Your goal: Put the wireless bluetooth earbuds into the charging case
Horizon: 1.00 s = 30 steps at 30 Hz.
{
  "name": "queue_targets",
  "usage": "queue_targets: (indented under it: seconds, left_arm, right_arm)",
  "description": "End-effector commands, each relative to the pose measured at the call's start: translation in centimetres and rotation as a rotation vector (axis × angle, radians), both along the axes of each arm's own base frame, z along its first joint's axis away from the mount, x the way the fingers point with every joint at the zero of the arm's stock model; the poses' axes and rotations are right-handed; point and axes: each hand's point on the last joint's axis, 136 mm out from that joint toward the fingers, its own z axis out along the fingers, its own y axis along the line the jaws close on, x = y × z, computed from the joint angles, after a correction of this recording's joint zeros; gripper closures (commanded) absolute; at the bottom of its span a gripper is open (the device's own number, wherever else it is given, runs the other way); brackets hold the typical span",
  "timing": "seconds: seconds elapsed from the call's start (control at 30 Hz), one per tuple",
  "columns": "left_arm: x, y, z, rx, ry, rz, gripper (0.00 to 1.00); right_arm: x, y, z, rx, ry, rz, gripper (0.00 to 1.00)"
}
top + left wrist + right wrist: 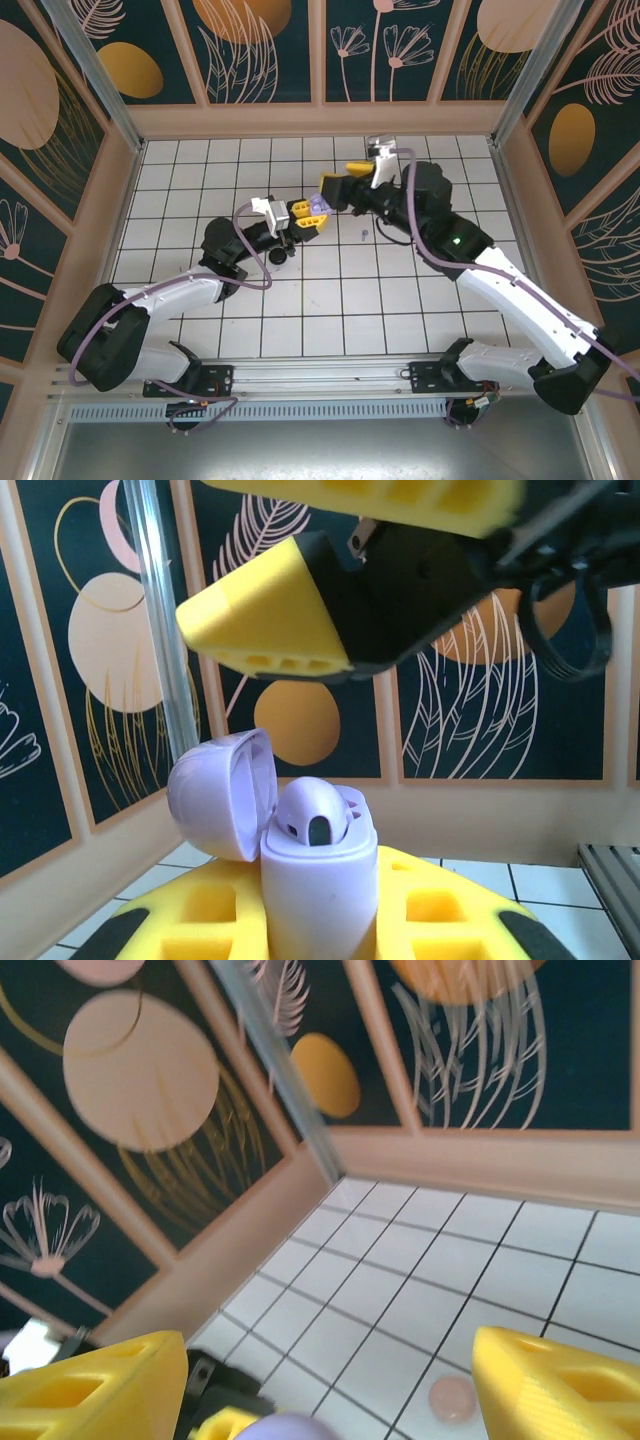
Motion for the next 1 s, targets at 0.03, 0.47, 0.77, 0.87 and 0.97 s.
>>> queue_targets:
  seconds: [0.03, 0.47, 0.77, 0.87, 0.97]
  left_arm:
    - [-0.6, 0.3, 0.4, -0.032, -0.036, -0.001, 1.0]
    - [0.7, 2.0, 2.4, -0.099, -0.085, 0.145, 1.0]
    - [1.4, 2.2, 1.9, -0.122, -0.06, 0.179, 1.0]
    - [1.6, 2.2, 1.1, -0.125, -0.043, 0.179, 1.0]
    - [1.7, 2.3, 0.4, -0.12, -0.031, 0.186, 1.0]
  right_arm:
    - [1.3, -4.8, 3.2, 0.129, 0.031, -0.149, 0.25]
    - [8.8, -10.0, -17.7, -0.064, 0.572, -0.392, 0.27]
    - [12.0, -9.0, -26.1, -0.298, 0.793, -0.4, 0.3]
    - [12.5, -9.1, -27.7, -0.348, 0.838, -0.417, 0.32]
    - [12.7, -9.4, -28.5, -0.385, 0.856, -0.442, 0.34]
